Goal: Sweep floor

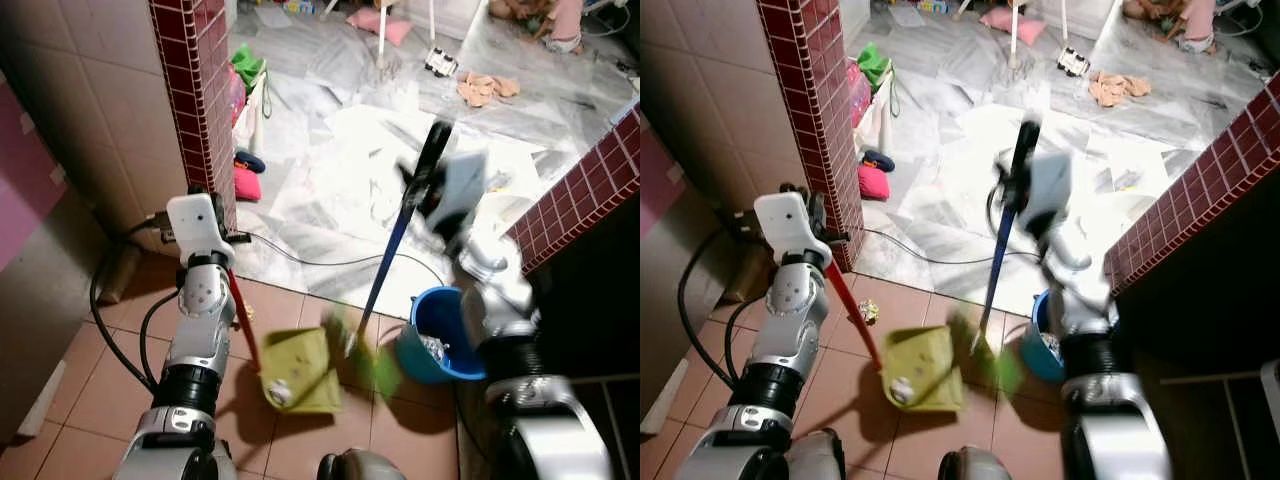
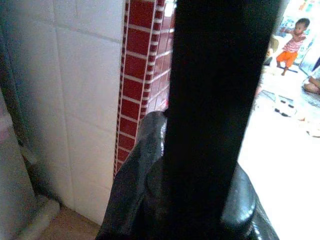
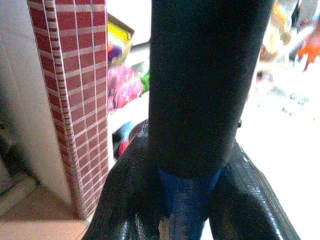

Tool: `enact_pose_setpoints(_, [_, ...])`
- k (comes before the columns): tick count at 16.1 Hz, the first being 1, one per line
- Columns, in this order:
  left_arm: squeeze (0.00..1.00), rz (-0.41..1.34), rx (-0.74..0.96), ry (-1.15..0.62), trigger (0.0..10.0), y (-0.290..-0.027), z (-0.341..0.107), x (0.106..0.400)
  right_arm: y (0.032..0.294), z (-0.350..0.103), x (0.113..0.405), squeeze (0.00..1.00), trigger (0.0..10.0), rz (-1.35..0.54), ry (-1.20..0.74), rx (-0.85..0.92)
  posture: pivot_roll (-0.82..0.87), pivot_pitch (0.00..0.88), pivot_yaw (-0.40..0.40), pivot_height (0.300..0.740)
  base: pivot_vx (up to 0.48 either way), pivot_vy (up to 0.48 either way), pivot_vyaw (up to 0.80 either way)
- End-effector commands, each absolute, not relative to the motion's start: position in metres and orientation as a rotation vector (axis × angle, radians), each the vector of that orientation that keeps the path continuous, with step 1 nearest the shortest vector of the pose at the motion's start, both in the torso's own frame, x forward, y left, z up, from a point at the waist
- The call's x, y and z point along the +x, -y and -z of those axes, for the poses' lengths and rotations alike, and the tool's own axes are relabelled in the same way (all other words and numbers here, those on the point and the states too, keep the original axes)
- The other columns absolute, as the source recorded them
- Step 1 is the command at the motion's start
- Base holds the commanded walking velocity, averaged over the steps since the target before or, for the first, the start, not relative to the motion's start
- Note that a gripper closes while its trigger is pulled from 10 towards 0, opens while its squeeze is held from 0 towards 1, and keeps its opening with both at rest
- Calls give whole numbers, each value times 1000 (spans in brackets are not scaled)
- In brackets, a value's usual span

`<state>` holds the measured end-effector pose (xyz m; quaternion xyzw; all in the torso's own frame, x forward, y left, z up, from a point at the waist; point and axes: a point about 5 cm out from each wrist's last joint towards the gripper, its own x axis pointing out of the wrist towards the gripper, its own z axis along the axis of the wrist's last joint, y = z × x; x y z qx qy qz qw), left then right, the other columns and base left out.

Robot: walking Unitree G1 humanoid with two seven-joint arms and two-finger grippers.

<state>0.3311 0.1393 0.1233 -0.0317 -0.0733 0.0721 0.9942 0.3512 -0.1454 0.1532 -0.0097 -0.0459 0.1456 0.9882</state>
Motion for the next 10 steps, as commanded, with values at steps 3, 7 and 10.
enact_pose_setpoints(3, [0,-48,-93,267,10000,-131,-154,323,136,-141,346,0,10000,-236,74,35,20,111,-105,740,0,0,0])
enact_pose_setpoints(7, [0,-31,-72,297,10000,-138,-165,325,124,-128,342,0,10000,-232,47,54,38,106,-105,740,0,0,-720])
enact_pose_setpoints(10, [0,-21,-69,285,10000,-136,-168,322,118,-122,340,0,10000,-233,29,67,47,99,-111,740,0,0,-267])
